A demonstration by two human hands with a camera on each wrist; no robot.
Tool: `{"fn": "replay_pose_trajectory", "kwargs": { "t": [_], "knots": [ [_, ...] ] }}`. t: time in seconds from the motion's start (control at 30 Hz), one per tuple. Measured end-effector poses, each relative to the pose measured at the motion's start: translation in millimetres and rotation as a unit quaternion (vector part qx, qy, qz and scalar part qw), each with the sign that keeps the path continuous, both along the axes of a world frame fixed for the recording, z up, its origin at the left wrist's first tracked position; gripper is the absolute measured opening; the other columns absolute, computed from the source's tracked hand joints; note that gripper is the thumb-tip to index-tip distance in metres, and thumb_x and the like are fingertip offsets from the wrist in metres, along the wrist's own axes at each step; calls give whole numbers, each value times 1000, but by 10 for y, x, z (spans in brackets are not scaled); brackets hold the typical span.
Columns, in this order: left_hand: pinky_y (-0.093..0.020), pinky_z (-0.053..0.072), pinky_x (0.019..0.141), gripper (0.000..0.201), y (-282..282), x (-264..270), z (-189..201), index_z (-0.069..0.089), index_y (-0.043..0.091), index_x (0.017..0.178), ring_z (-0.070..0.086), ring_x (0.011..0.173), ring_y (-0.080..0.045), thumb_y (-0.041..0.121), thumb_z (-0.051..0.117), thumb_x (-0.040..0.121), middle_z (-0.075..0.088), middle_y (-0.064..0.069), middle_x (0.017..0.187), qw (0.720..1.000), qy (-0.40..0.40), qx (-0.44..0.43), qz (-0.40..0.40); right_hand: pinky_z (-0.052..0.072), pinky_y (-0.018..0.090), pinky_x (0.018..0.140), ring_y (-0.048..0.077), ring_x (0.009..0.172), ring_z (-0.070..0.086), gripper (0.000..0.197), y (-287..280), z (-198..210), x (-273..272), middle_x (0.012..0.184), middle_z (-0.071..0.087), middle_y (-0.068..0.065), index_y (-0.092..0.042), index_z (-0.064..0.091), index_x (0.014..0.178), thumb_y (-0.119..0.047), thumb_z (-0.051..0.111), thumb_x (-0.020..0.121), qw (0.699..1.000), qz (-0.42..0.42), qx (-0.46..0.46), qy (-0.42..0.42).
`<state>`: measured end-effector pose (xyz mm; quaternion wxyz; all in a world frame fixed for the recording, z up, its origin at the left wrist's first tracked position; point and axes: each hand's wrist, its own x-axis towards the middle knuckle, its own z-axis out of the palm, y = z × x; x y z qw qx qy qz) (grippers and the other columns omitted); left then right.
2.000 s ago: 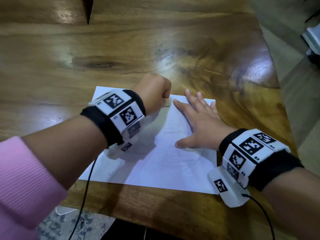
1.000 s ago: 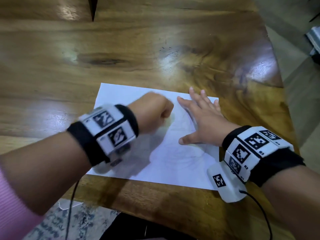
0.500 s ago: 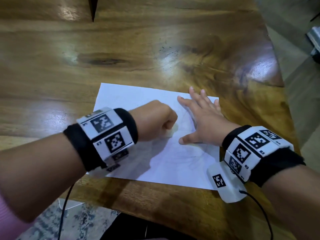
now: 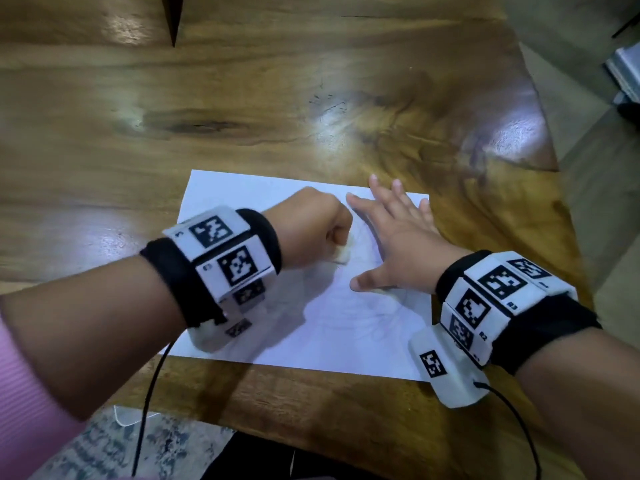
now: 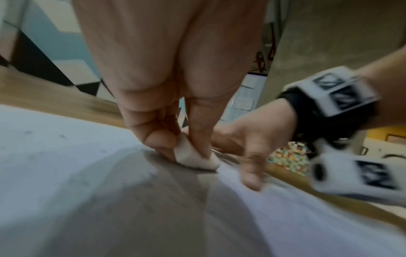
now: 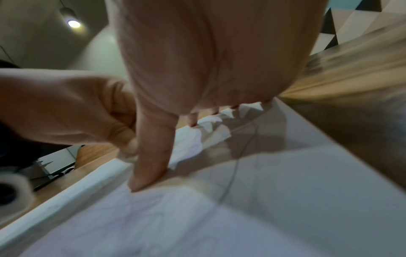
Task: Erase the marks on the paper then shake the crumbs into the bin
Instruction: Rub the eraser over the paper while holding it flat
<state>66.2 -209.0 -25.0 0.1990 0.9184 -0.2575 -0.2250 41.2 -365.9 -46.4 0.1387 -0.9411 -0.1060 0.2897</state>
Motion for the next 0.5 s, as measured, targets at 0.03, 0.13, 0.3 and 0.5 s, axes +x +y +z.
{"fn": "replay_pose_trajectory", "kwargs": {
  "t": [0.03, 0.13, 0.3, 0.5],
  "knots": [
    [-19, 24, 58, 10, -24, 85, 3, 66, 9, 84, 48, 74, -16, 9, 58, 78, 59, -1, 78, 1000, -9, -4, 22, -18, 42, 110, 16, 140, -30, 117, 2, 2, -1, 153, -29, -11, -41, -3, 148, -52, 79, 64, 1000, 0, 0, 0],
    [-23, 30, 65, 9, -108, 264, 24, 65, 6, 83, 49, 76, -21, 6, 59, 77, 56, -3, 77, 996, -53, -11, 72, -17, 43, 111, 16, 140, -29, 116, 3, 6, -2, 154, -27, -10, -41, -1, 148, -51, 79, 64, 1000, -2, 4, -3],
    [-22, 34, 64, 8, 56, -150, 14, 62, 17, 70, 49, 68, -17, 12, 60, 76, 59, 3, 68, 996, 47, 24, -69, -17, 42, 111, 15, 140, -29, 117, -4, -6, -3, 154, -28, -11, -41, -1, 148, -52, 79, 64, 1000, -4, 6, -3],
    [-22, 31, 65, 12, -70, 121, 25, 64, 11, 85, 49, 77, -19, 6, 55, 79, 56, -2, 78, 998, -31, 4, 61, -17, 42, 111, 16, 141, -28, 117, 7, 4, -1, 154, -27, -10, -41, 0, 148, -51, 80, 64, 1000, -4, 2, -3]
  ]
}}
